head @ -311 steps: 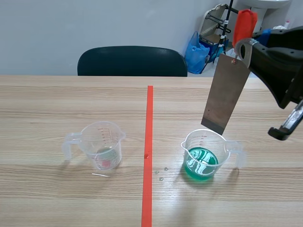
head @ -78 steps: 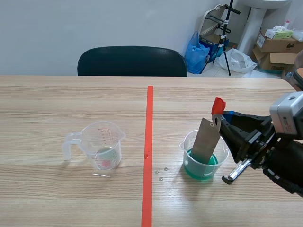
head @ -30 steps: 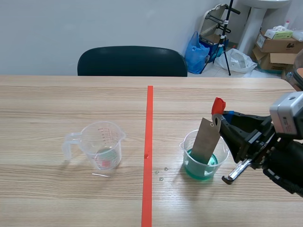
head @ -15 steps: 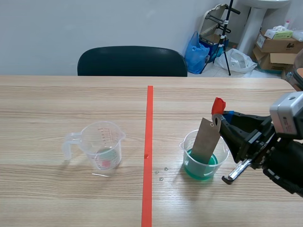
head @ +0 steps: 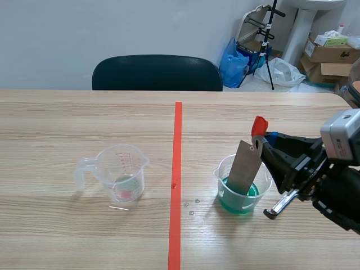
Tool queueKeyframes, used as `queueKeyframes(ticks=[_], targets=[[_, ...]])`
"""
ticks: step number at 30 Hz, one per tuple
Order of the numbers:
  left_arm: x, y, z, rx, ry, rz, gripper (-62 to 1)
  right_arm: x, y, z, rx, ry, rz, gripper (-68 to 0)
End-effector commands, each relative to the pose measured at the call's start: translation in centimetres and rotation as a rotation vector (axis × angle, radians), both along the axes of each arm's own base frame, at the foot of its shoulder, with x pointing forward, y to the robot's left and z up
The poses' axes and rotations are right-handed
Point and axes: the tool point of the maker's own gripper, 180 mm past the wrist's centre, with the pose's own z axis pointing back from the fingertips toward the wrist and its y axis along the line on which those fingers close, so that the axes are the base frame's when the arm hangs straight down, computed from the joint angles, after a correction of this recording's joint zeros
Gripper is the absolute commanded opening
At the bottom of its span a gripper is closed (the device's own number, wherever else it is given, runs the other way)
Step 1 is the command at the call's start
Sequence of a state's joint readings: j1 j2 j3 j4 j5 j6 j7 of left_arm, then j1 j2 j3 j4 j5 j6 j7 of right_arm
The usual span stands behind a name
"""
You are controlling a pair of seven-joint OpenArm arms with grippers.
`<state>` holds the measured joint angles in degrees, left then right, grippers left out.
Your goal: Do the redox reaction experiment
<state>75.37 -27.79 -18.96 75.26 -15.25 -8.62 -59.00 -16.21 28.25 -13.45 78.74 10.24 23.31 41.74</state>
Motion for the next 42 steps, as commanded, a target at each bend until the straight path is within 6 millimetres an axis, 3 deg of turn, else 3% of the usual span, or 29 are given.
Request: queueKeyframes(ticks=[1,30,42], targets=[[0.3,0.0,0.6,-0.005,-0.032,0.003,1.4,0.2,-0.3,0.0,-0.021,0.003,0.000,-66.2],[0.3,0.0,0.6,-0.005,-0.031,0.003,1.4,0.1,-0.8,0.5,-0.043,-0.023,0.008,-66.2],[0.3,0.0,0.6,-0.005,-0.031,0.003,1.4,-0.6,-0.8,3.5,-0.049,-0.095,0.014,-66.2]])
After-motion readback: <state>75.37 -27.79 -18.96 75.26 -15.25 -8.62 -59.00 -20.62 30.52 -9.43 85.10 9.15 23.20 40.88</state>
